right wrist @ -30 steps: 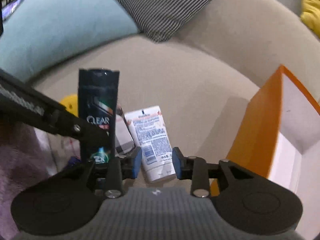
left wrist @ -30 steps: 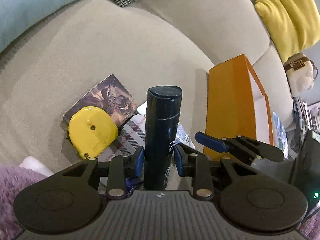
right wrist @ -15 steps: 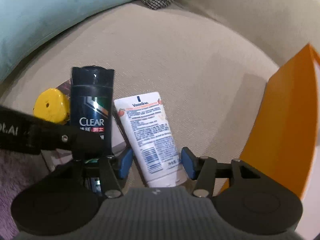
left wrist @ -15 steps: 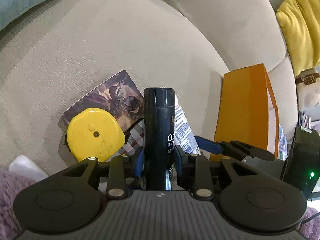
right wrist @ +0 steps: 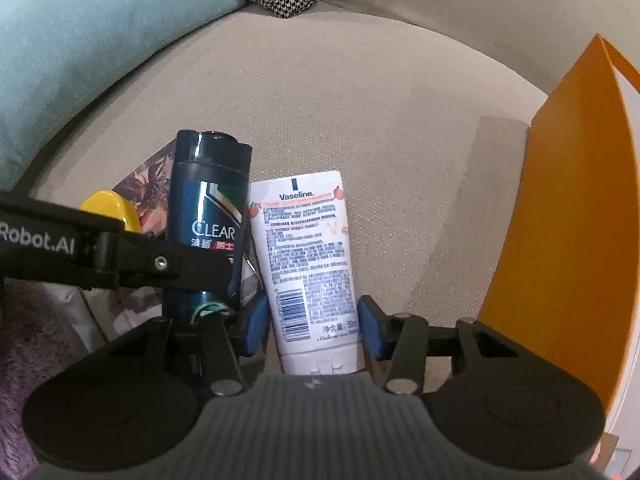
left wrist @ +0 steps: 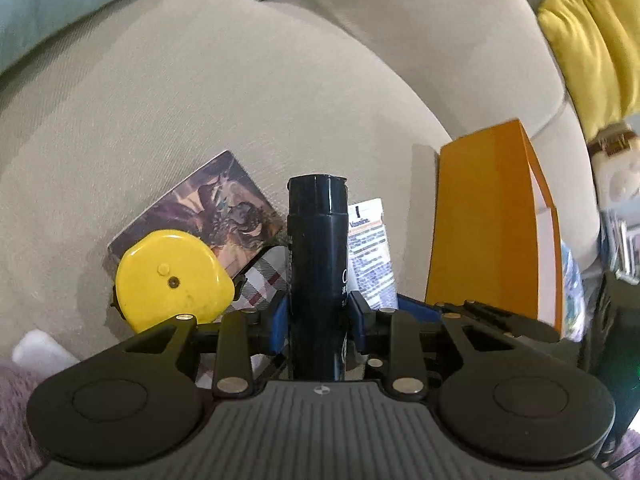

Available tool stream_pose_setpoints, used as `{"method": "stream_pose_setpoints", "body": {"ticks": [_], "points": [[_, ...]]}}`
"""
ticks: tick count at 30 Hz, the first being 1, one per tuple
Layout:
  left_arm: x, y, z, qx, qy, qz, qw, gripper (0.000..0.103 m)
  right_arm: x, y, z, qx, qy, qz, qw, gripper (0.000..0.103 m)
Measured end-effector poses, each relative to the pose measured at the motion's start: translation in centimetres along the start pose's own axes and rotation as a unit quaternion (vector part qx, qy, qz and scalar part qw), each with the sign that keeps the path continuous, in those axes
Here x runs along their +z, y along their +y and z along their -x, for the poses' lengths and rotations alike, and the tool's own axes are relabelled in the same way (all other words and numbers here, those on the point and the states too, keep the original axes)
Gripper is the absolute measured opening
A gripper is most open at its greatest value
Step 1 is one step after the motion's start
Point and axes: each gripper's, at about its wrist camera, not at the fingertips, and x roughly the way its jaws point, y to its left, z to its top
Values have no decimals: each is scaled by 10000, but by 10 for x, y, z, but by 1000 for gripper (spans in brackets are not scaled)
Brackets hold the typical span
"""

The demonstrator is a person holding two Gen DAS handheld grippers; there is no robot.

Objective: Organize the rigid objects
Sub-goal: 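Lift the shampoo bottle with the left tool while the right tool grasps the white Vaseline tube, then carry the shampoo bottle with the left tool while the right tool carries the Vaseline tube to the box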

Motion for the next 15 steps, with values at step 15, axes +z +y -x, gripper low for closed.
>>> {"method": "stream_pose_setpoints", "body": {"ticks": [15], "points": [[-18,-25,56,-198,-601,-517,9967,35,-24,-15,57,186,-729,-327,9966,48]]}}
